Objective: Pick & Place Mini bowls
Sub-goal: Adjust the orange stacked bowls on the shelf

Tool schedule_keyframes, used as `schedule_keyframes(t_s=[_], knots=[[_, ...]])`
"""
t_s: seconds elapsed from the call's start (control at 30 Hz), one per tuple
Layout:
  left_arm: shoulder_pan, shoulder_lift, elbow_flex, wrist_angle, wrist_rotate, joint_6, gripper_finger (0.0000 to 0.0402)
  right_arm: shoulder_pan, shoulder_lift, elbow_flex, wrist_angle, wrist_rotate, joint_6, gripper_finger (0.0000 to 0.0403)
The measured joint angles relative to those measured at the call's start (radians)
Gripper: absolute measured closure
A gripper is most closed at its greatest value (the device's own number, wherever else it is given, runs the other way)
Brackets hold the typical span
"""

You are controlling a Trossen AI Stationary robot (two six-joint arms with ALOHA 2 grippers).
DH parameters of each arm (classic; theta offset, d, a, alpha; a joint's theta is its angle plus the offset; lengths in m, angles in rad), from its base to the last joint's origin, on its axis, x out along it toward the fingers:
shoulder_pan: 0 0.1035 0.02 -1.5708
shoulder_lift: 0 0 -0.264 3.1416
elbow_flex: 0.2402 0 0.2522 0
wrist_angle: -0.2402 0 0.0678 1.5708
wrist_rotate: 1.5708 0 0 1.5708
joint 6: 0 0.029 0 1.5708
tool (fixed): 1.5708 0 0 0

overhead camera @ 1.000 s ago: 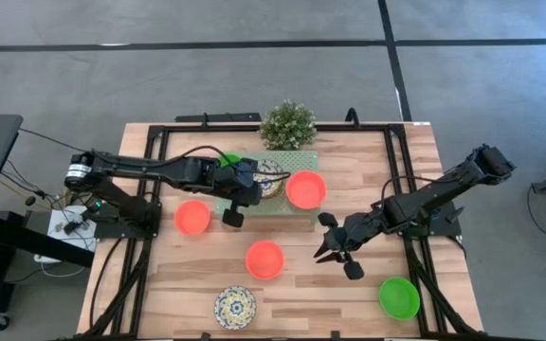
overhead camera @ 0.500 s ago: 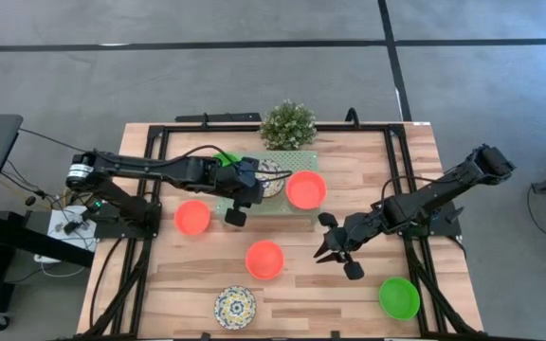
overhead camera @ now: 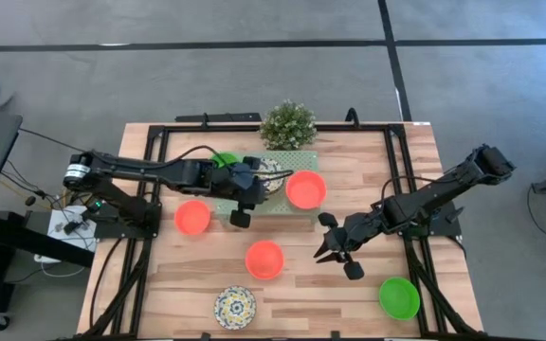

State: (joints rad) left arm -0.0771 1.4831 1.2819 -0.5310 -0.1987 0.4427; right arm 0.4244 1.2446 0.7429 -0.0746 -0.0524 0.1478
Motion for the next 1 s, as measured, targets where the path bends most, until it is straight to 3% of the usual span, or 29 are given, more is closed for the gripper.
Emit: schedule_keyframes(t_s=[0.17,0.4,0.57,0.7,1.0], knots=[[-0.078,-0.055,0.000,-0.004,-0.119,-0.118,0.0286,-0.015,0.000,0.000,0.005,0.009,-0.060,0.0339],[-0.184,-0.156,0.000,-0.043,-0.144,-0.315,0.0303,-0.073,0.005,0.000,-0.010,0.286,-0.063,0.0345],[-0.225,-0.209,-0.016,-0.085,-0.151,-0.475,0.0311,-0.112,0.005,0.000,-0.009,0.299,-0.076,0.0354],[-0.256,-0.243,-0.066,-0.079,-0.145,-0.493,0.0312,-0.154,0.005,0.000,-0.038,0.353,-0.083,0.0367],[-0.264,-0.248,-0.214,0.036,-0.147,-0.563,0.0312,-0.269,0.005,0.000,-0.033,0.359,-0.181,0.0398]])
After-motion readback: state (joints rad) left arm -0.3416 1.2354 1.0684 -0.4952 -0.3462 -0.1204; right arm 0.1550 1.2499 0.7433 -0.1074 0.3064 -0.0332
